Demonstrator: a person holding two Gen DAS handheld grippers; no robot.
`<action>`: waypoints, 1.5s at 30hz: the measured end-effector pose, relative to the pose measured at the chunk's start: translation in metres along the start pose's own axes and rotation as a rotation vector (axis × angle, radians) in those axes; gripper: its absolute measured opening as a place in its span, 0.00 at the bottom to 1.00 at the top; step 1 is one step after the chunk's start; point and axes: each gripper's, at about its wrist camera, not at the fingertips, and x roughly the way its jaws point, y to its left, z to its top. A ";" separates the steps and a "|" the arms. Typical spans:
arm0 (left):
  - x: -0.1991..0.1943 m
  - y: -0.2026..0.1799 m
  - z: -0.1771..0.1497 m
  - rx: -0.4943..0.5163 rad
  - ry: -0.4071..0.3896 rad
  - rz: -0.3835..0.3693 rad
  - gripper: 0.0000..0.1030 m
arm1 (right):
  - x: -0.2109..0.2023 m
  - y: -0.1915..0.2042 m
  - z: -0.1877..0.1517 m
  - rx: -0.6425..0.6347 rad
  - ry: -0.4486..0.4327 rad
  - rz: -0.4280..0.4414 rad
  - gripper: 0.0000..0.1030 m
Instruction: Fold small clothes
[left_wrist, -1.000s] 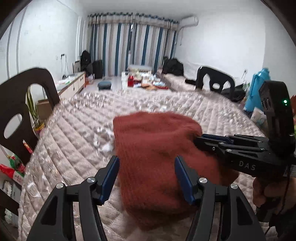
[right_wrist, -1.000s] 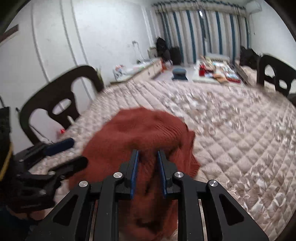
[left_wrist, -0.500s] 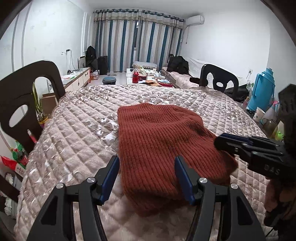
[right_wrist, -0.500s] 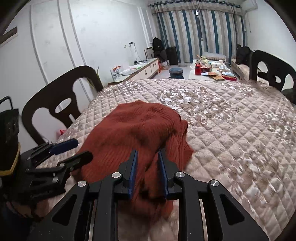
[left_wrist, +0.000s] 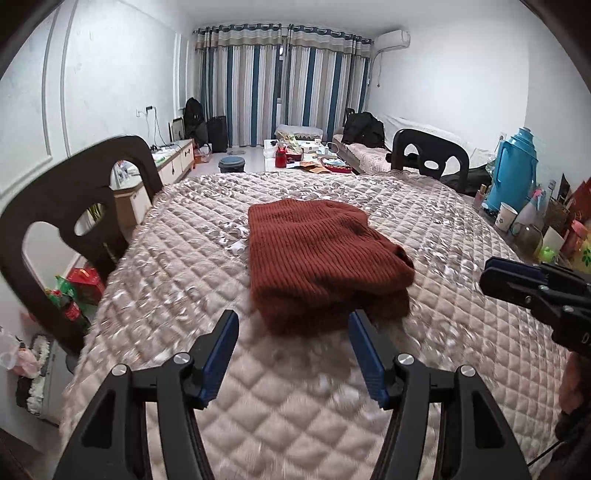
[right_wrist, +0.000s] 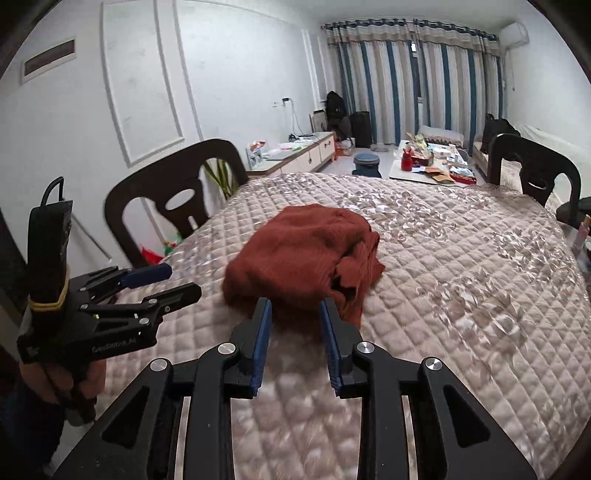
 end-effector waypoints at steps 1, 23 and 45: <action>-0.006 -0.001 -0.003 0.003 0.001 0.006 0.63 | -0.007 0.002 -0.004 0.007 0.005 0.005 0.27; 0.041 0.016 -0.042 -0.012 0.068 0.117 0.65 | 0.056 -0.018 -0.064 0.019 0.125 -0.153 0.38; 0.030 0.010 -0.042 -0.018 0.060 0.133 0.65 | 0.037 0.000 -0.058 -0.023 0.085 -0.156 0.38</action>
